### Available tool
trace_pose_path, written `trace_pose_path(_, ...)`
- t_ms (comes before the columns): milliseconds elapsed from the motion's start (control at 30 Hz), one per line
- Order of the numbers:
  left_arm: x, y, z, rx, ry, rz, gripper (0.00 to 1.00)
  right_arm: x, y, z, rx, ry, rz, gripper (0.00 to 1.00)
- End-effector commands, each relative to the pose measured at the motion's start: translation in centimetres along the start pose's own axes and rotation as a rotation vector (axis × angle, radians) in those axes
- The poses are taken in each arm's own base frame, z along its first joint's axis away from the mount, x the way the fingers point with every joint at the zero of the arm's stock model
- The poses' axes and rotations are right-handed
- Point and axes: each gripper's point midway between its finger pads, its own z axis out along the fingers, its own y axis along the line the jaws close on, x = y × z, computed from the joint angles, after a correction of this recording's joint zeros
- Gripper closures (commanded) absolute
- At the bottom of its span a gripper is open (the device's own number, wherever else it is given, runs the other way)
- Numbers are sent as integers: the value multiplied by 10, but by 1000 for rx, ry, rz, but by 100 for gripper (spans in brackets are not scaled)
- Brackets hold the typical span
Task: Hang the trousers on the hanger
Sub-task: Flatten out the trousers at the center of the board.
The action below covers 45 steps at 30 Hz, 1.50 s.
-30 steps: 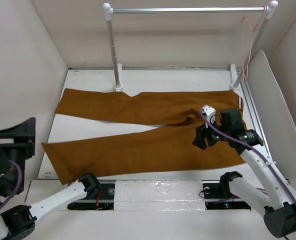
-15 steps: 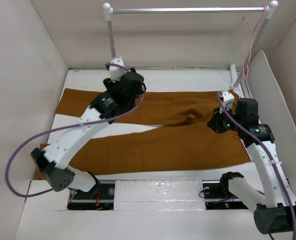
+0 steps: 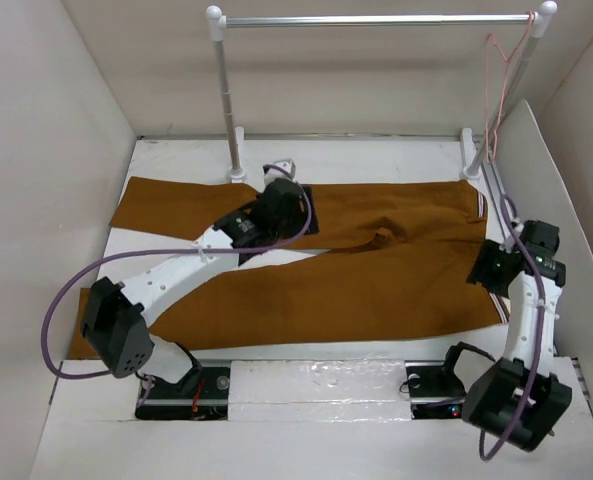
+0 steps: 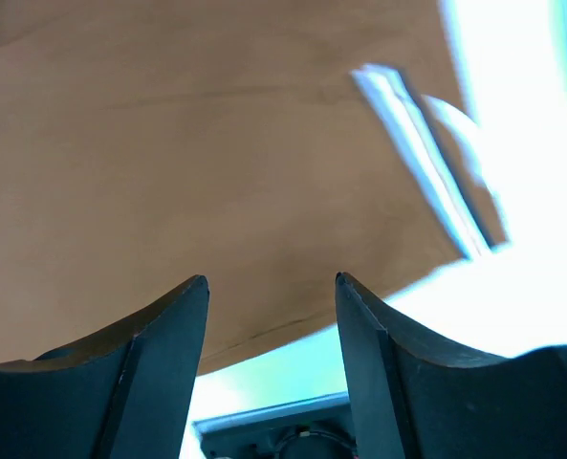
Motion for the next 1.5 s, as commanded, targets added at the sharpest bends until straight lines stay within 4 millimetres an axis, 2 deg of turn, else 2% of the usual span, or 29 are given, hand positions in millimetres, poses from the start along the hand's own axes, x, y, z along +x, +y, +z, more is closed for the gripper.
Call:
trace_pose_path(0,11,-35,-39,171,-14,32,36,15,-43,8,134,66,211,40)
trace_pose_path(67,19,-27,-52,184,-12,22,36,24,-65,8,184,93,333,40)
trace_pose_path(133,24,-23,-62,208,-10,14,37,33,-78,12,201,133,407,40)
trace_pose_path(200,23,-15,-76,222,-35,2,37,43,-97,10,253,159,511,40)
trace_pose_path(300,26,-8,-89,246,-46,3,37,58,-114,13,292,187,624,40)
trace_pose_path(467,16,-2,-99,260,-72,10,37,70,-117,15,371,170,757,38)
trace_pose_path(500,14,-2,-101,267,-74,19,37,79,-113,20,364,185,791,38)
trace_pose_path(600,3,1,-106,260,-107,24,37,75,-104,39,288,131,839,38)
trace_pose_path(633,2,1,-107,259,-111,34,37,72,-106,43,287,109,836,39)
trace_pose_path(767,10,5,-100,237,-81,48,37,69,-116,53,293,108,789,40)
trace_pose_path(900,13,6,-94,220,-71,48,38,75,-114,75,245,136,798,43)
trace_pose_path(933,13,7,-91,210,-70,51,38,73,-115,77,250,133,803,47)
trace_pose_path(1000,13,13,-86,174,-79,51,38,52,-117,80,224,69,761,53)
trace_pose_path(1100,18,20,-75,135,-82,52,38,39,-121,80,228,47,740,61)
trace_pose_path(1200,26,24,-59,99,-64,65,38,38,-123,87,216,64,733,65)
trace_pose_path(1267,34,22,-46,89,-31,76,39,35,-124,92,212,71,728,75)
trace_pose_path(1300,38,18,-44,106,-14,78,39,26,-121,95,182,50,702,80)
trace_pose_path(1400,46,10,-32,134,29,61,40,18,-134,91,228,42,659,100)
trace_pose_path(1433,46,10,-31,135,29,58,40,17,-135,91,229,39,658,100)
trace_pose_path(1467,48,10,-30,135,35,54,40,19,-145,86,259,29,660,100)
